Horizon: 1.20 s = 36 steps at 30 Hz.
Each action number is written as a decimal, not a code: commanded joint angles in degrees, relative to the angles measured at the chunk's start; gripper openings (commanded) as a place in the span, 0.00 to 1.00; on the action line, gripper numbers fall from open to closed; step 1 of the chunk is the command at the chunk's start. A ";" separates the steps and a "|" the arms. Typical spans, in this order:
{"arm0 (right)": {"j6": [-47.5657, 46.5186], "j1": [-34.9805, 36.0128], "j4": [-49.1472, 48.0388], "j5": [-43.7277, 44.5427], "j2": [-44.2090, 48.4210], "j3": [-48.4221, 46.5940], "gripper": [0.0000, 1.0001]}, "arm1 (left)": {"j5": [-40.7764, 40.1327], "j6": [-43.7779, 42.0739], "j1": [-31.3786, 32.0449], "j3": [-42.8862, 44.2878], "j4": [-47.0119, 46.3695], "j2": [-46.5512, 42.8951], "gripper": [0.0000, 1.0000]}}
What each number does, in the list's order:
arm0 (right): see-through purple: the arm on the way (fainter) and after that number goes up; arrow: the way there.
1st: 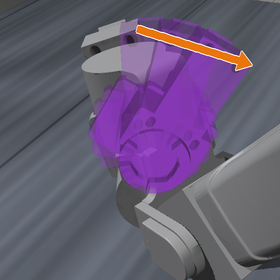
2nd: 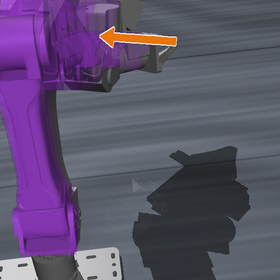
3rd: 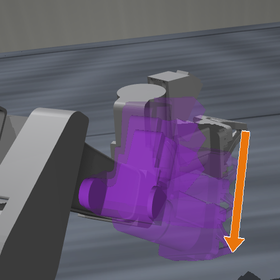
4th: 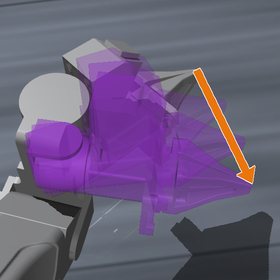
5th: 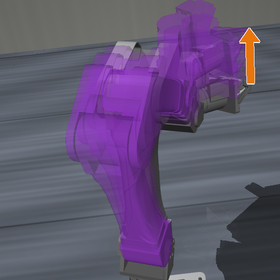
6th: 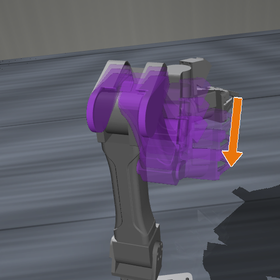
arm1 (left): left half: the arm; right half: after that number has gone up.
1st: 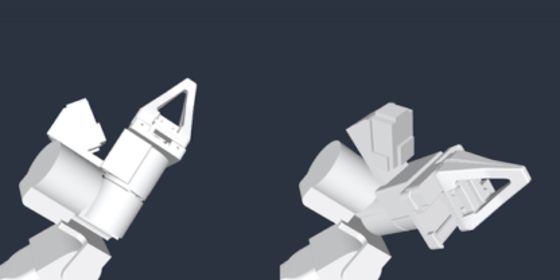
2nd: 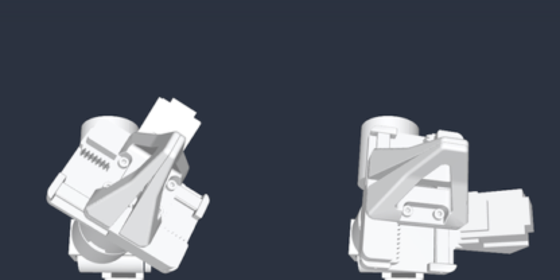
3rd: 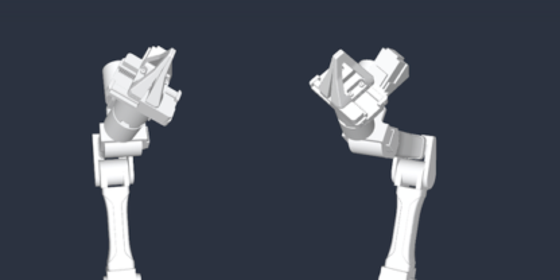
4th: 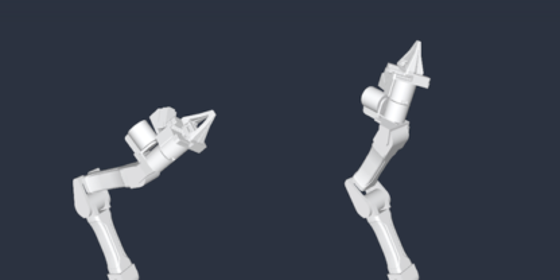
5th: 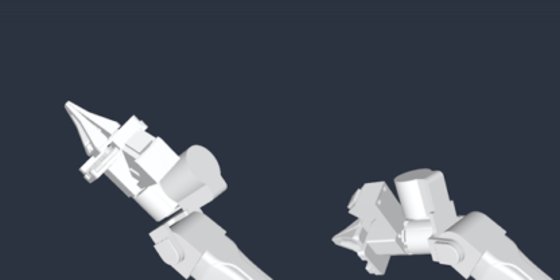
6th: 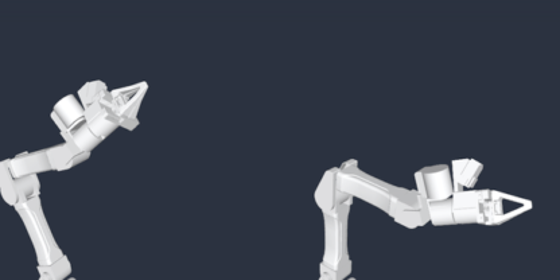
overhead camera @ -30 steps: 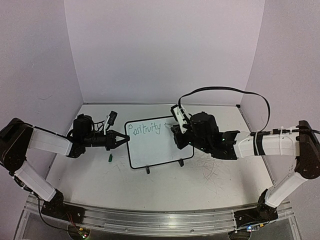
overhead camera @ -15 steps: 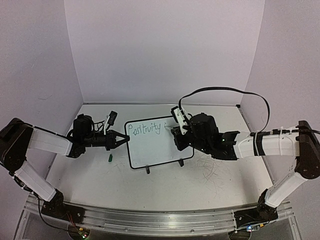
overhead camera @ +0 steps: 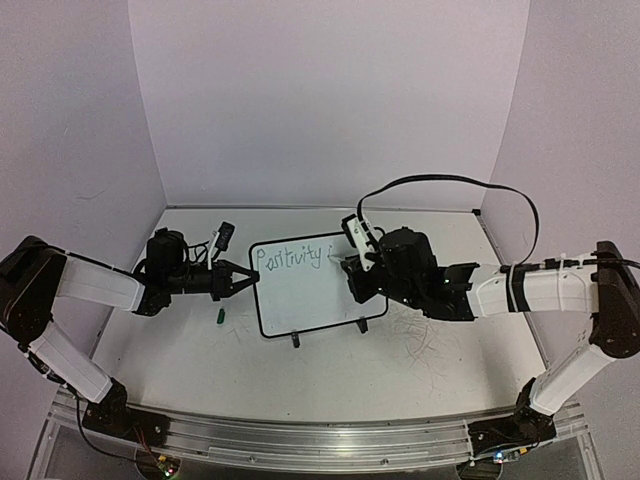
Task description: Write a sentence on the whiteboard
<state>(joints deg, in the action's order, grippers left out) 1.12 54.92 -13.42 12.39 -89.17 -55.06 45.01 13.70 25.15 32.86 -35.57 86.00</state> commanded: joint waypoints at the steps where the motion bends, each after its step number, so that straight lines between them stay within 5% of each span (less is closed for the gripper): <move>1: 0.63 0.05 -0.38 0.21 -1.09 0.03 0.00 | -1.24 -1.76 -0.20 0.71 -1.79 -2.05 0.00; 12: -0.63 -0.49 -2.24 1.66 4.80 1.86 0.00 | -1.53 -1.95 -0.18 0.59 -1.63 -2.21 0.00; 36: -3.77 -2.30 -3.70 -0.53 2.21 -0.66 0.00 | -1.60 -2.02 -0.20 0.62 -1.50 -2.41 0.00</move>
<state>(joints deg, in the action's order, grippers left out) -1.82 52.75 -14.24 12.51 -86.30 -53.45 45.01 13.65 25.15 32.86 -35.53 85.97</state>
